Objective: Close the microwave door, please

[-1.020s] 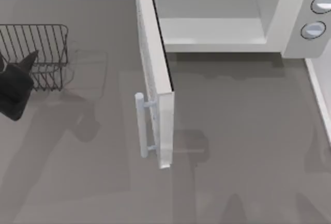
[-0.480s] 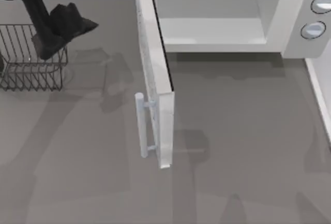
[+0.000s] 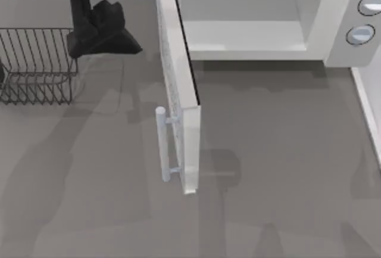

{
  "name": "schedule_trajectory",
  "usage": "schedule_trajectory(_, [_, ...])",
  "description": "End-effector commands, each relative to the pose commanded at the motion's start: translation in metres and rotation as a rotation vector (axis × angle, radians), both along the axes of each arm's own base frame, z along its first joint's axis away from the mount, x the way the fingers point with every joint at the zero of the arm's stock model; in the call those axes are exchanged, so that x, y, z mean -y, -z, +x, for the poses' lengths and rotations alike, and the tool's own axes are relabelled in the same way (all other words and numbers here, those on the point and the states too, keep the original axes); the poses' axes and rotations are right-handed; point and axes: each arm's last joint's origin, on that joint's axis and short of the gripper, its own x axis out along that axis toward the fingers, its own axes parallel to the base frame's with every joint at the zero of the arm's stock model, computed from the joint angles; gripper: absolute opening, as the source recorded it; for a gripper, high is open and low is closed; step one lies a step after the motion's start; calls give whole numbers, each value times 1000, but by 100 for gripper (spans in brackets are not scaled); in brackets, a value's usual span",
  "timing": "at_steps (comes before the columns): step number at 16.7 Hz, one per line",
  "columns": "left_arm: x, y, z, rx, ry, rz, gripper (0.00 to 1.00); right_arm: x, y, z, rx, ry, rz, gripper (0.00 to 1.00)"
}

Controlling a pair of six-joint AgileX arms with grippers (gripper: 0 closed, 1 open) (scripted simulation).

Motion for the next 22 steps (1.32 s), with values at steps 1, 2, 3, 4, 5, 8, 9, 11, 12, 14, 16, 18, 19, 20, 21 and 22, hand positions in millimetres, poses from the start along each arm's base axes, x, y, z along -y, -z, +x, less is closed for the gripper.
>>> schedule_trajectory(1, [2, 2, 3, -27, 11, 2, 100, 0, 0, 0, 0, 0, 0, 100])
schedule_trajectory(2, [3, 4, 6, -50, 20, 3, 100, 0, 0, 0, 0, 0, 0, 100])
schedule_trajectory(3, [5, 6, 9, -69, 28, 3, 100, 0, 0, 0, 0, 0, 0, 100])
schedule_trajectory(4, [6, 7, 11, -82, 35, 3, 100, 0, 0, 0, 0, 0, 0, 100])
schedule_trajectory(5, [7, 7, 12, -90, 41, 2, 100, 0, 0, 0, 0, 0, 0, 100])
schedule_trajectory(8, [7, 7, 12, -91, 41, 2, 100, 0, 0, 0, 0, 0, 0, 100])
schedule_trajectory(9, [7, 7, 12, -91, 41, 2, 100, 0, 0, 0, 0, 0, 0, 100])
schedule_trajectory(11, [6, 8, 12, -89, 36, 3, 100, 0, 0, 0, 0, 0, 0, 100])
schedule_trajectory(12, [8, 11, 13, -90, 39, 3, 100, 0, 0, 0, 0, 0, 0, 100])
schedule_trajectory(14, [16, 23, 15, -93, 42, 3, 100, 0, 0, 0, 0, 0, 0, 100])
schedule_trajectory(16, [26, 39, 18, -90, 41, 2, 100, 0, 0, 0, 0, 0, 0, 100])
schedule_trajectory(18, [36, 57, 20, -85, 42, 0, 100, 0, 0, 0, 0, 0, 0, 100])
schedule_trajectory(19, [41, 66, 20, -86, 42, 0, 100, 0, 0, 0, 0, 0, 0, 100])
schedule_trajectory(20, [44, 72, 19, -89, 41, 1, 100, 0, 0, 0, 0, 0, 0, 100])
schedule_trajectory(21, [46, 75, 19, -90, 41, 2, 100, 0, 0, 0, 0, 0, 0, 100])
schedule_trajectory(22, [47, 76, 18, -91, 41, 2, 100, 0, 0, 0, 0, 0, 0, 100])
